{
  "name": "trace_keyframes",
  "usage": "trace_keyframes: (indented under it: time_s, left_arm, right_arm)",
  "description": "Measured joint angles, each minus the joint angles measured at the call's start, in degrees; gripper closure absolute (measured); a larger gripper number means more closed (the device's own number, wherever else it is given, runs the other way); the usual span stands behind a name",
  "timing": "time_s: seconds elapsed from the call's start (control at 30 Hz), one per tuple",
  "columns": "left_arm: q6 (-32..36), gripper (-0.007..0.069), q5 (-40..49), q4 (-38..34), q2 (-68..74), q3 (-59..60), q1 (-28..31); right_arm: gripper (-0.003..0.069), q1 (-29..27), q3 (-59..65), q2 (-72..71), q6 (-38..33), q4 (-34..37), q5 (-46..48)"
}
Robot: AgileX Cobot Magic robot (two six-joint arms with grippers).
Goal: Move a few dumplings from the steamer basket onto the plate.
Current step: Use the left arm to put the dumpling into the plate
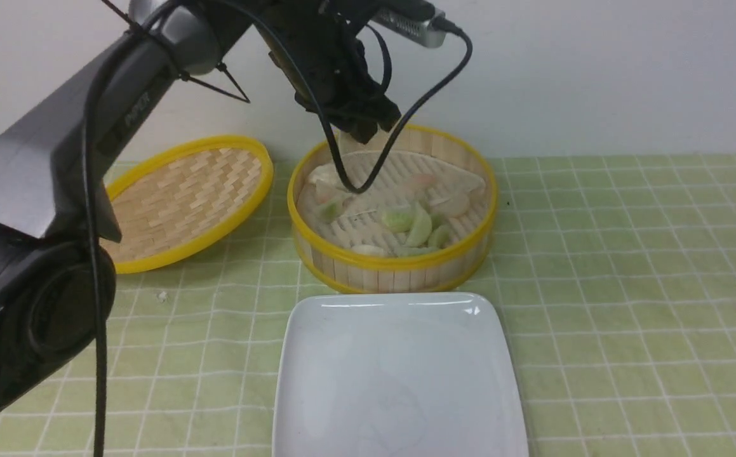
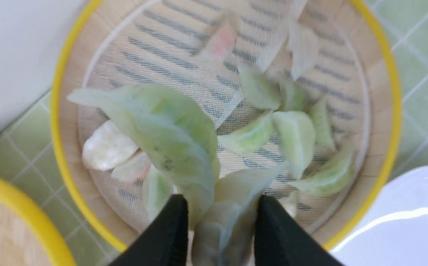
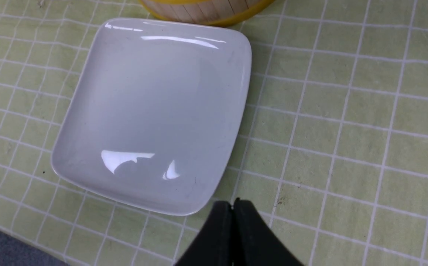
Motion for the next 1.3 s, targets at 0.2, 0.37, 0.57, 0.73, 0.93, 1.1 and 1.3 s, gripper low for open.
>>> trace_keyframes:
  time_s: [0.2, 0.37, 0.57, 0.73, 0.93, 1.1, 1.3]
  left_arm:
    - [-3.56, 0.0419, 0.04, -2.11, -10.48, 11.45, -0.07]
    - [-4.01, 0.0419, 0.04, -9.10, -18.50, 30.85, -0.11]
    - [-3.45, 0.0419, -0.62, -12.10, -16.91, 47.70, -1.06]
    - [-1.38, 0.0419, -1.85, -11.06, -12.63, 49.77, -3.20]
    - [0.68, 0.0395, -4.98, -10.52, -9.91, 49.88, -6.03]
    - [0.97, 0.0235, -4.94, -10.62, -9.86, 48.06, -6.33]
    - [-0.71, 0.0264, -2.79, -8.40, -11.80, 40.95, -6.33]
  right_arm:
    - [0.0673, 0.00, 0.00, 0.00, 0.00, 0.00, 0.59]
    - [0.0673, 0.00, 0.00, 0.00, -0.04, 0.00, 0.56]
    - [0.0673, 0.00, 0.00, 0.00, -0.04, 0.00, -0.13]
    - [0.0673, 0.00, 0.00, 0.00, -0.04, 0.59, -1.07]
    - [0.0673, 0.00, 0.00, 0.00, -0.50, 1.23, -1.73]
    - [0.0673, 0.00, 0.00, 0.00, -1.14, 2.07, -2.95]
    - [0.0673, 0.00, -2.87, 1.82, -3.88, 8.09, -6.66]
